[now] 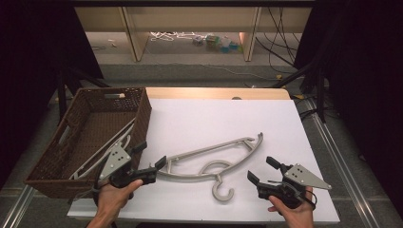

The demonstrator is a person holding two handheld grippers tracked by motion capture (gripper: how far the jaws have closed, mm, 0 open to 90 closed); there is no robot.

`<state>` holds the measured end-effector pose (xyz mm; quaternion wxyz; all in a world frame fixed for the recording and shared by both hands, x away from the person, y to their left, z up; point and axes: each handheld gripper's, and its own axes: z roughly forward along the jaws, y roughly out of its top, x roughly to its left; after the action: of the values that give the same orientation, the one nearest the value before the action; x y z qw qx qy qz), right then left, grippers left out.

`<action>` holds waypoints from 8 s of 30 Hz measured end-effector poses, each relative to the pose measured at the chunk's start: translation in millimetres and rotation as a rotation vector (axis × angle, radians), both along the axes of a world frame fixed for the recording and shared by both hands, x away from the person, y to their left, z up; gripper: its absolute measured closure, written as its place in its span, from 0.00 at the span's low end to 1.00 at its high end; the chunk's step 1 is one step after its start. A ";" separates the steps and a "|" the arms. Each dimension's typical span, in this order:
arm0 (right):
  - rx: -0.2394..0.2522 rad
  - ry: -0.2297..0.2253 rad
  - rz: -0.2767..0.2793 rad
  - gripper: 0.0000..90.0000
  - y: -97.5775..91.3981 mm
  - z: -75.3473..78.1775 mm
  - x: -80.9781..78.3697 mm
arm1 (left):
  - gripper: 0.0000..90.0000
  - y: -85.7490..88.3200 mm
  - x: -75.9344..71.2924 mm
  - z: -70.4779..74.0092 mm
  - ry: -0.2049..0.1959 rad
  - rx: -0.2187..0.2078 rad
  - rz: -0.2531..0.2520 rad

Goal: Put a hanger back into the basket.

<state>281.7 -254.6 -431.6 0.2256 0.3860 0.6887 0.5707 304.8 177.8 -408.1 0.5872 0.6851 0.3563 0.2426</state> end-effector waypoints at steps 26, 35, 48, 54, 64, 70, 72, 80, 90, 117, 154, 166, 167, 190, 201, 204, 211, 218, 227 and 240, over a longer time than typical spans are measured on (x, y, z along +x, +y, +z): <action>-0.003 -0.019 -0.001 0.17 0.1 0.0 -5.8 | 0.21 -21.9 -4.1 -29.8 0.032 0.093 -0.098; -0.024 -0.026 0.008 0.17 2.8 0.6 -6.3 | 0.18 -35.9 2.2 -33.1 0.025 0.166 -0.145; -0.024 -0.038 0.024 0.17 4.8 1.1 -6.3 | 0.24 -74.1 14.4 -33.2 0.096 0.424 -0.292; -0.016 -0.018 0.012 0.17 4.6 1.3 -7.1 | 0.27 -93.3 29.2 -46.9 0.205 0.521 -0.350; -0.021 -0.015 0.018 0.17 5.0 0.9 -6.6 | 0.39 -111.9 44.1 -54.8 0.278 0.711 -0.403; -0.008 -0.016 0.019 0.18 4.6 0.7 -5.8 | 0.46 -112.2 51.9 -57.7 0.319 0.721 -0.403; -0.008 -0.016 0.016 0.18 4.5 0.9 -5.5 | 0.50 -113.0 53.3 -59.0 0.334 0.726 -0.414; -0.030 -0.004 0.013 0.18 4.4 0.9 -5.6 | 0.62 -120.2 59.1 -58.2 0.338 0.757 -0.456; -0.003 -0.006 0.021 0.18 5.2 -0.4 -3.9 | 0.83 -124.6 63.0 -60.7 0.319 0.815 -0.525; 0.019 -0.004 -0.023 0.19 -3.3 2.9 -5.1 | 0.91 -103.4 63.2 -7.9 0.175 0.657 -0.486; 0.011 0.027 -0.012 0.19 -0.9 -3.5 -1.6 | 0.91 -10.4 46.0 129.9 0.179 0.330 -0.379; 0.010 0.027 -0.013 0.19 -0.8 -3.5 -1.4 | 0.91 54.6 52.7 127.4 0.181 0.383 -0.216; 0.008 0.030 -0.016 0.19 -0.9 -3.3 -1.4 | 0.91 60.4 52.8 126.7 0.179 0.396 -0.201; 0.024 0.032 -0.004 0.19 1.2 -4.3 0.1 | 0.91 146.4 54.5 85.0 0.218 0.484 -0.073; 0.013 0.026 -0.004 0.19 1.4 -4.4 0.5 | 0.91 178.5 49.3 66.6 0.265 0.533 -0.042; -0.006 0.029 -0.012 0.19 1.0 -4.3 0.0 | 0.91 183.9 48.5 61.6 0.272 0.555 -0.035; -0.007 0.037 -0.012 0.19 1.4 -4.4 0.1 | 0.91 191.1 49.5 49.7 0.324 0.624 -0.065; 0.008 0.036 -0.003 0.19 2.3 -5.2 0.7 | 0.91 186.8 52.7 40.3 0.354 0.624 -0.049; 0.003 0.039 -0.004 0.19 2.2 -5.2 0.8 | 0.91 174.7 61.8 18.2 0.398 0.655 -0.045; 0.011 0.039 -0.001 0.19 2.7 -5.9 1.3 | 0.79 176.9 67.0 19.5 0.465 0.676 -0.044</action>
<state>283.0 -251.9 -437.5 0.2103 0.3988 0.6896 0.5667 371.8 354.8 -388.5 0.2377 0.8835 0.3651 0.1721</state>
